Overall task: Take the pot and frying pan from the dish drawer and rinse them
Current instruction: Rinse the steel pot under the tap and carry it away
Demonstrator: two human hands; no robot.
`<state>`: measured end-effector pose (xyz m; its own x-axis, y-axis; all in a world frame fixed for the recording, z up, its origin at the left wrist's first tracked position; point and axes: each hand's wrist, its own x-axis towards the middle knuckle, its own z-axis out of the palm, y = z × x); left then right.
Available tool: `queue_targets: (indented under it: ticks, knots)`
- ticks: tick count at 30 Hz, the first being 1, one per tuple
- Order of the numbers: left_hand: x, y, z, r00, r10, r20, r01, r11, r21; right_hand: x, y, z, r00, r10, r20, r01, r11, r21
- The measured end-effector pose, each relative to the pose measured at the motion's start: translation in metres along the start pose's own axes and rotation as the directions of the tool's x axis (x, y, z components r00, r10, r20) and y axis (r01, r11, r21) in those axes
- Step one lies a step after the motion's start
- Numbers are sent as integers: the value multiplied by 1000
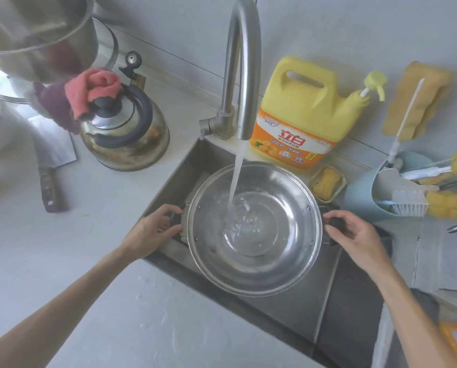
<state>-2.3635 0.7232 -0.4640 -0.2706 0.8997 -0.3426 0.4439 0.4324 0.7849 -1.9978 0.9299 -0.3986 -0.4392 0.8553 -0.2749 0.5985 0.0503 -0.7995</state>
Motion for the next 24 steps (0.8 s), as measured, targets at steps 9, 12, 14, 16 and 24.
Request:
queue_targets:
  ticks: [9,12,14,16,24]
  knots:
    - [-3,27,-31,962,126,-243,-119,992,44,2,16,24,998,59,14,-59,996,63]
    - [-7,42,-43,953,130,-272,-113,991,78,2,22,35,993,101,53,-104,992,66]
    - [-7,46,-47,952,122,-280,-104,991,80,1,23,39,990,115,82,-120,991,60]
    - [-6,46,-49,956,111,-271,-98,993,63,0,22,38,988,121,98,-127,990,59]
    - [-8,23,-18,993,16,-120,-6,997,79,-1,15,14,998,58,20,-59,997,52]
